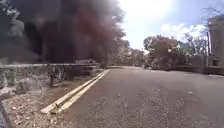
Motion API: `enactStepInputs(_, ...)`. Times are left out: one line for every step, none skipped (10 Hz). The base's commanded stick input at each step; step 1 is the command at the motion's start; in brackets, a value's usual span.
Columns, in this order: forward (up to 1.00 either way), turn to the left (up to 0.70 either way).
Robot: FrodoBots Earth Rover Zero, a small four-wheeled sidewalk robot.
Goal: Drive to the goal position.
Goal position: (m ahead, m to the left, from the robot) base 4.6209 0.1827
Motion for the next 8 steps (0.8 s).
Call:
enactStepInputs(0.50, 0.00)
enactStepInputs(0.50, 0.00)
enactStepInputs(0.50, 0.00)
enactStepInputs(0.50, 0.00)
enactStepInputs(0.50, 0.00)
enactStepInputs(0.50, 0.00)
enactStepInputs(0.50, 0.00)
enactStepInputs(0.50, 0.00)
